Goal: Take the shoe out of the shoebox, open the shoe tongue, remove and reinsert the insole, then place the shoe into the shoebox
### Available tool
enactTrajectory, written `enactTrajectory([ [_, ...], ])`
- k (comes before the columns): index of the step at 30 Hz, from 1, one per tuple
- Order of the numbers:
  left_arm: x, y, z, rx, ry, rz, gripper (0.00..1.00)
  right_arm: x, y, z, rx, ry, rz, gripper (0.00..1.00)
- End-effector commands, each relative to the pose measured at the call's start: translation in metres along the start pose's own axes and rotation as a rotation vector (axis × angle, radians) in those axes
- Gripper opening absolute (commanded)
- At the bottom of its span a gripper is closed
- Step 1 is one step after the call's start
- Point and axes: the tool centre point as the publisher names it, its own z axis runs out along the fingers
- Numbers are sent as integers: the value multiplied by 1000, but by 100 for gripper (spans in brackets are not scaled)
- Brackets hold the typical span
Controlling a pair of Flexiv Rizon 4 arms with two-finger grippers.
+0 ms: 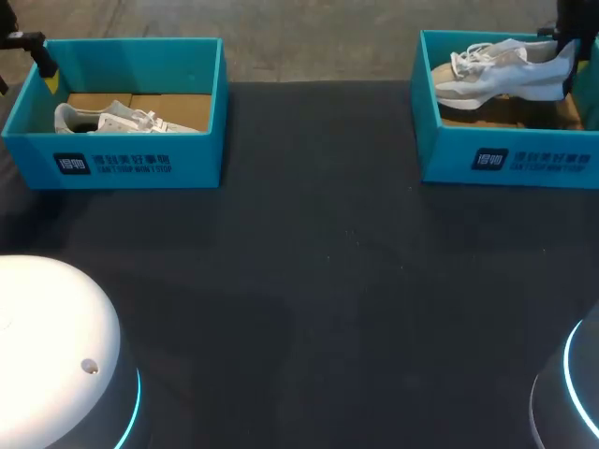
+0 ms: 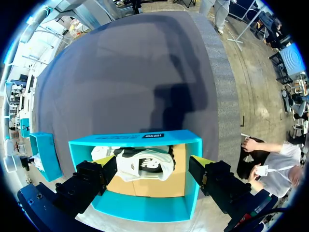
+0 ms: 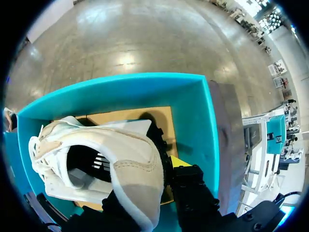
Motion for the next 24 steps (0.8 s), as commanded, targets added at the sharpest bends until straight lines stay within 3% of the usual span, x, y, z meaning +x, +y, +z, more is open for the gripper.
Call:
enactTrajectory([
  [1,0,-1,0,-3,1,1,100,-2,-5,-15,-10,0,2,0],
  [24,0,-1,0,-3,1,1,100,11,-11,26,16,12,-29,0],
])
